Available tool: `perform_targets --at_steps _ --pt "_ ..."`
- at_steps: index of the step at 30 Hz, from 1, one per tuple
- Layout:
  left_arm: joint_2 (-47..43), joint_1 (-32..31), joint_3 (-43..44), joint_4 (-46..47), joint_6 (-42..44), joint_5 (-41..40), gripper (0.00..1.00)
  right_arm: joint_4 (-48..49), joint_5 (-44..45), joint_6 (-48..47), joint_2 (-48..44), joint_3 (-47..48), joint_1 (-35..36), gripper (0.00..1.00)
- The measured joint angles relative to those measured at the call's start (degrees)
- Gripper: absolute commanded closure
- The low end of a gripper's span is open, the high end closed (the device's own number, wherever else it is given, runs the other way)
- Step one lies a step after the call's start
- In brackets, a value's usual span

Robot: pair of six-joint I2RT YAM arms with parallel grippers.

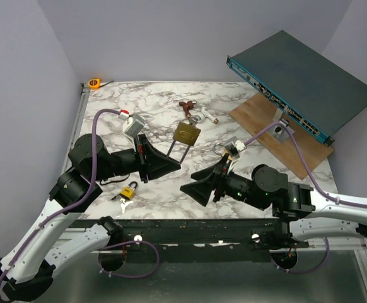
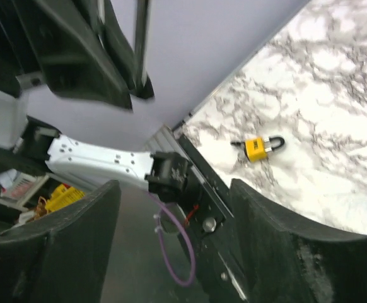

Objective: Lock with the key
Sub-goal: Remove the key from the lock.

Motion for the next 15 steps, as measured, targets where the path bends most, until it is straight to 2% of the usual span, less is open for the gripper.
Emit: perform_targets --at_steps 5,13,15 --pt "0.1 1.0 0.1 2.5 1.7 1.2 1.00 -6.1 -0.5 -2.3 -2.0 -0.5 0.9 0.16" --pt "-2.5 1.0 0.2 -3.6 7.1 5.9 1.00 -8.1 2.0 -10.2 -8.8 0.9 0.9 0.17" --pt "-4.6 1.0 -1.5 -4.9 7.9 7.1 1.00 -8.2 2.0 -12.2 -8.6 2.1 0.9 0.21"
